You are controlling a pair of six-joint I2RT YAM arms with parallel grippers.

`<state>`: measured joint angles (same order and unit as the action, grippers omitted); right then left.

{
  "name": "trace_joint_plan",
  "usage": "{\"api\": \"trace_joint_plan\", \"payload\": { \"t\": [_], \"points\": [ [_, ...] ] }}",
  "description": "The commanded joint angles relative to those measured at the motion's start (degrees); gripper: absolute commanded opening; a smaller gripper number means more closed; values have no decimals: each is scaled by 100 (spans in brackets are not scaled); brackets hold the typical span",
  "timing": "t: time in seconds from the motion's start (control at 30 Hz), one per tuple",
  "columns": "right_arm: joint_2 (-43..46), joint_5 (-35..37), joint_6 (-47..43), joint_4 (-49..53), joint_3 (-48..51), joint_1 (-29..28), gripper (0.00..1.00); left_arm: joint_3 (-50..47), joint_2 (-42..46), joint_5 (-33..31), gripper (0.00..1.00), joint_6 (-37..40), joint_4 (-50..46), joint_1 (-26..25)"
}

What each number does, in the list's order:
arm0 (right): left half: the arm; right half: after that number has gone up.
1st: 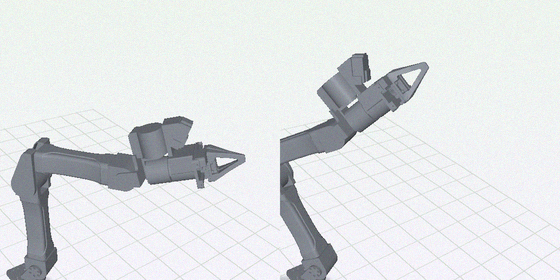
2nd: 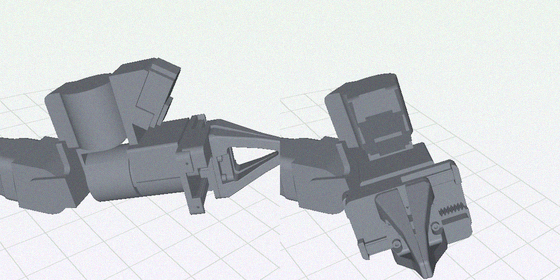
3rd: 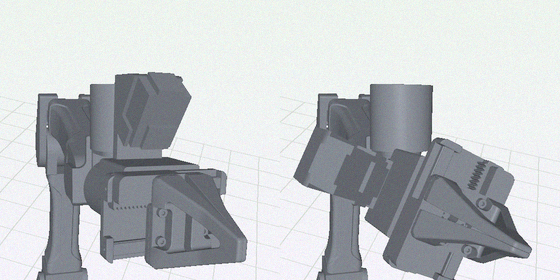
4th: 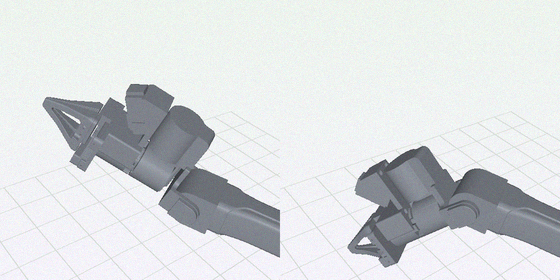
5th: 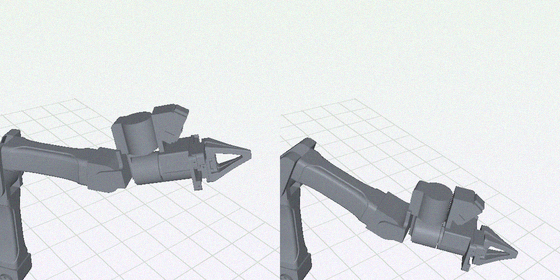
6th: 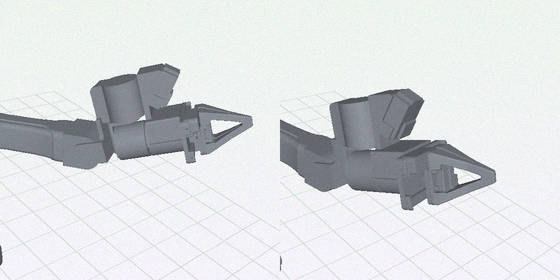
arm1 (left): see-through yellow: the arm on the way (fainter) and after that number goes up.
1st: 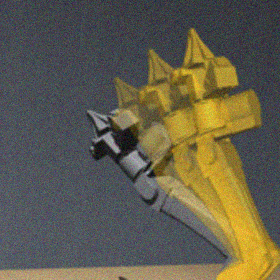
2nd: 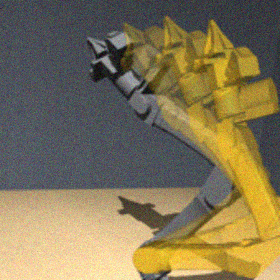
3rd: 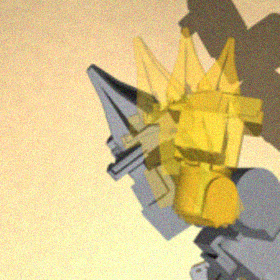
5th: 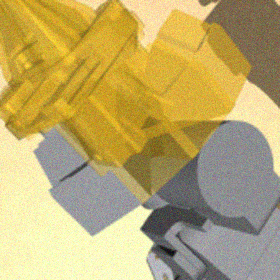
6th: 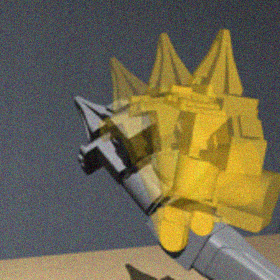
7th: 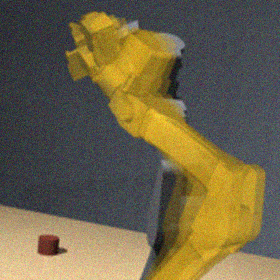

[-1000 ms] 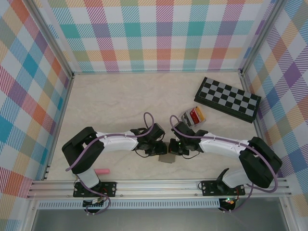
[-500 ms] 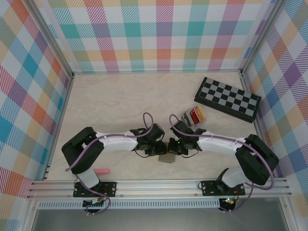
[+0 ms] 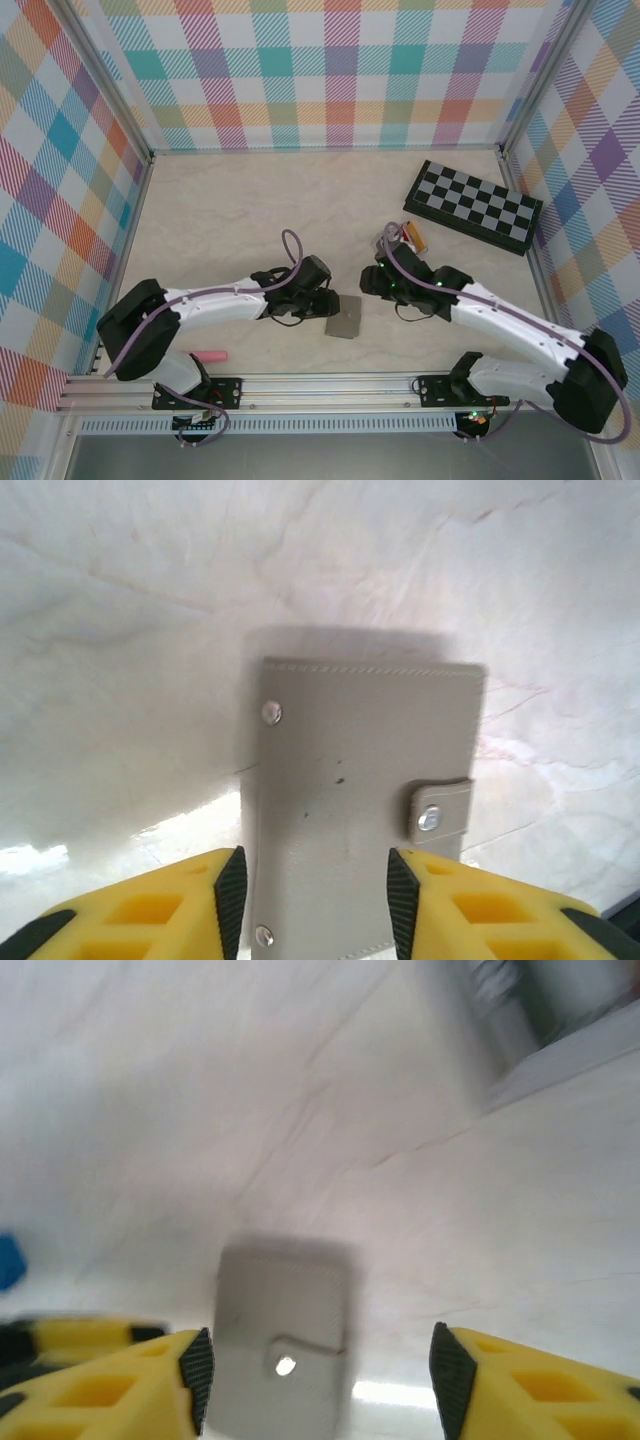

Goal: Put the credit cards into the card holder

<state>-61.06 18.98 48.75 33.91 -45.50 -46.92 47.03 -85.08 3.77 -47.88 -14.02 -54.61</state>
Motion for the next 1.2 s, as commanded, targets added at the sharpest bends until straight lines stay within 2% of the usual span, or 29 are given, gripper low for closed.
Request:
{"api": "trace_joint_plan", "payload": {
  "t": [0.0,0.03,0.1,0.2,0.27,0.37,0.4,0.47,0.7,0.77,0.87,1.03,1.13,1.17],
  "points": [
    [338,2093,-227,1099,-80,159,73,-49,399,-657,46,170,-461,-51],
    [423,2106,-437,1087,-55,437,74,-80,501,-786,47,173,-515,-42],
    [464,1506,-863,913,-32,1290,73,-132,654,-960,49,149,-595,-3],
    [376,-144,-1410,417,-24,2657,76,-161,855,-1152,52,152,-771,80],
    [261,-1315,-1738,-272,104,3432,83,-189,1007,-1276,55,173,-912,157],
    [-380,-2930,-1942,-1025,65,4314,92,-311,1248,-1302,60,149,-963,324],
    [-638,-3188,-1993,-1120,-49,4440,93,-343,1307,-1304,61,147,-979,379],
    [-1277,-3530,-2190,-1241,-389,4546,95,-403,1430,-1292,63,136,-1030,494],
    [-2849,-3549,-2336,-1551,-1106,4562,95,-566,1837,-1176,70,129,-1158,924],
    [-3207,-3909,-2262,-1701,-1196,4565,94,-636,1963,-1105,71,137,-1179,1104],
    [-3491,-4707,-2117,-2055,-1182,4524,91,-677,2119,-1029,73,189,-1299,1374],
    [-3640,-5283,-2346,-2069,-1352,4049,91,-668,2193,-953,74,515,-1423,1885],
    [-3562,-4874,-2680,-1934,-1384,3819,93,-543,2130,-1168,76,933,-1551,2312],
    [-3496,-4679,-2773,-1866,-1378,3813,100,-507,2119,-1269,79,1089,-1560,2500]
  ]
}}
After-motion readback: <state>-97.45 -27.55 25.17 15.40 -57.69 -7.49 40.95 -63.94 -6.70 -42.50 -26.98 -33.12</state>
